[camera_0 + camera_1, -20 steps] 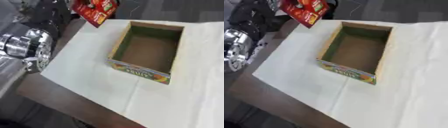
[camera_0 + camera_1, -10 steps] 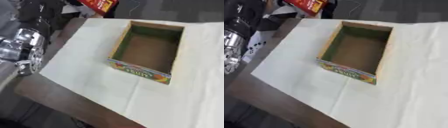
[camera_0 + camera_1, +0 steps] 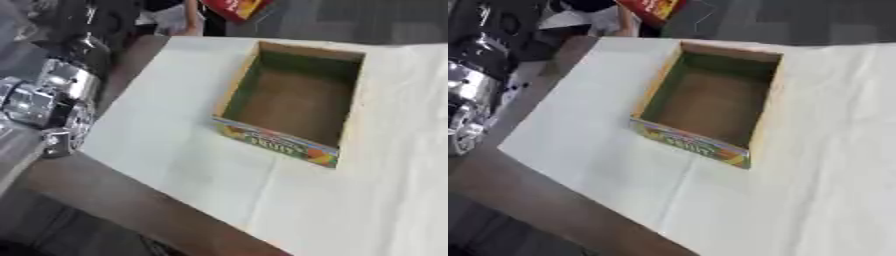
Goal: Pick up objects on the table and place them in the box.
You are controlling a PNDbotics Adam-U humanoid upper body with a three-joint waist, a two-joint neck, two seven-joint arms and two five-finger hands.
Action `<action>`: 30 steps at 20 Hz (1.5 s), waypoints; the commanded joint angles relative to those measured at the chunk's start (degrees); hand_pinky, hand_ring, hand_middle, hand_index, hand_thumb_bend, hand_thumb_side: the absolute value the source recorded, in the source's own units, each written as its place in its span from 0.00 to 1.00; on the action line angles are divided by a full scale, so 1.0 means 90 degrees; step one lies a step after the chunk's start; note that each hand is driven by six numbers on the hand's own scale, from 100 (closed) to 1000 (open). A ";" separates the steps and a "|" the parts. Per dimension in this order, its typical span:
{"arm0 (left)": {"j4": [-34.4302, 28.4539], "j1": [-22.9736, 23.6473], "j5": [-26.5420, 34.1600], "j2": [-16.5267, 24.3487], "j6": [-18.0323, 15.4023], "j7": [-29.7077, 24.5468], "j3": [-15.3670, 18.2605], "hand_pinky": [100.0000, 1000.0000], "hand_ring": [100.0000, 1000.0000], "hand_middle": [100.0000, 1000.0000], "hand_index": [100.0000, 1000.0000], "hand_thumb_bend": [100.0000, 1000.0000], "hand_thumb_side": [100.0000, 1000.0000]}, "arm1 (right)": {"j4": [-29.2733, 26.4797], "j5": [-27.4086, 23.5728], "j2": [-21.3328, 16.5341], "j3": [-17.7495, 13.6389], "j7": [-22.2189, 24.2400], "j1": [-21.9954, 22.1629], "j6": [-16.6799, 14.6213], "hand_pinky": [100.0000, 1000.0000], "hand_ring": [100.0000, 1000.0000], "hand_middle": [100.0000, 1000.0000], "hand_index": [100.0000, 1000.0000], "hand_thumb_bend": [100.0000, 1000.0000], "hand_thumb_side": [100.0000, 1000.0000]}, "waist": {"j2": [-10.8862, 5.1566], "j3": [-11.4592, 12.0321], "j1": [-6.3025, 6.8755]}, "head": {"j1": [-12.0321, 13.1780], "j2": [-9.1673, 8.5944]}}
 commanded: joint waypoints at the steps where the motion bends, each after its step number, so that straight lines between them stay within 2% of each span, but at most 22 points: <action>1: -0.0241 -0.0152 0.0373 0.0001 -0.0065 -0.0096 -0.0073 0.00 0.00 0.00 0.06 0.00 0.11 | 0.0021 0.0073 -0.0102 0.0029 0.0006 -0.0014 -0.0050 0.33 0.46 0.56 0.71 0.00 1.00 | -0.0088 -0.0042 -0.0038 | -0.0074 -0.0002; 8: -0.0419 -0.0016 0.0982 -0.0099 -0.0432 -0.0636 -0.0469 0.00 0.00 0.00 0.06 0.00 0.12 | 0.0021 0.0145 -0.0131 0.0020 0.0007 -0.0083 -0.0074 0.33 0.46 0.56 0.71 0.00 1.00 | -0.0061 -0.0131 -0.0004 | -0.0126 -0.0002; 12: -0.0470 0.0025 0.1239 0.0055 -0.0738 -0.1282 -0.0767 0.00 0.00 0.00 0.09 0.00 0.12 | 0.0021 0.0155 -0.0149 0.0014 -0.0006 -0.0096 -0.0072 0.33 0.46 0.56 0.71 0.00 1.00 | -0.0056 -0.0133 0.0009 | -0.0156 -0.0002; 17: -0.0577 0.0042 0.1542 0.0256 -0.0878 -0.1924 -0.0908 0.00 0.12 0.10 0.16 0.00 0.11 | 0.0021 0.0150 -0.0146 0.0012 -0.0028 -0.0088 -0.0073 0.33 0.46 0.56 0.71 0.00 1.00 | -0.0067 -0.0103 0.0001 | -0.0167 -0.0002; 20: -0.0630 0.0046 0.1352 0.0337 -0.0862 -0.2092 -0.0941 0.00 0.14 0.12 0.18 0.00 0.10 | 0.0021 0.0146 -0.0138 0.0011 -0.0034 -0.0088 -0.0094 0.33 0.46 0.56 0.71 0.00 1.00 | -0.0077 -0.0092 -0.0008 | -0.0164 -0.0002; 21: -0.0645 0.0045 0.1238 0.0356 -0.0866 -0.2114 -0.0945 0.00 0.17 0.15 0.20 0.00 0.09 | 0.0021 0.0144 -0.0138 0.0011 -0.0036 -0.0088 -0.0099 0.33 0.46 0.56 0.71 0.00 1.00 | -0.0079 -0.0088 -0.0010 | -0.0161 -0.0002; 23: -0.0660 0.0034 0.0803 0.0415 -0.0930 -0.2169 -0.1002 0.00 0.20 0.17 0.22 0.03 0.09 | 0.0021 0.0140 -0.0139 0.0011 -0.0042 -0.0085 -0.0107 0.33 0.46 0.56 0.71 0.00 1.00 | -0.0083 -0.0077 -0.0011 | -0.0150 -0.0002; 24: -0.0640 0.0032 0.0587 0.0420 -0.1013 -0.2220 -0.1039 0.00 0.20 0.17 0.22 0.03 0.09 | 0.0021 0.0138 -0.0140 0.0011 -0.0046 -0.0086 -0.0111 0.33 0.46 0.56 0.71 0.00 1.00 | -0.0084 -0.0076 -0.0012 | -0.0145 -0.0002; 26: -0.0526 0.0057 0.0290 0.0390 -0.1273 -0.2429 -0.1145 0.00 0.26 0.22 0.28 0.05 0.12 | 0.0021 0.0137 -0.0141 0.0012 -0.0056 -0.0095 -0.0123 0.33 0.46 0.56 0.71 0.00 1.00 | -0.0083 -0.0084 -0.0014 | -0.0143 -0.0002; 30: -0.0229 0.0102 0.0242 0.0294 -0.1853 -0.2963 -0.1234 0.00 0.30 0.27 0.32 0.02 0.13 | 0.0021 0.0145 -0.0143 0.0015 -0.0089 -0.0135 -0.0174 0.33 0.46 0.56 0.71 0.00 1.00 | -0.0078 -0.0118 -0.0020 | -0.0213 -0.0002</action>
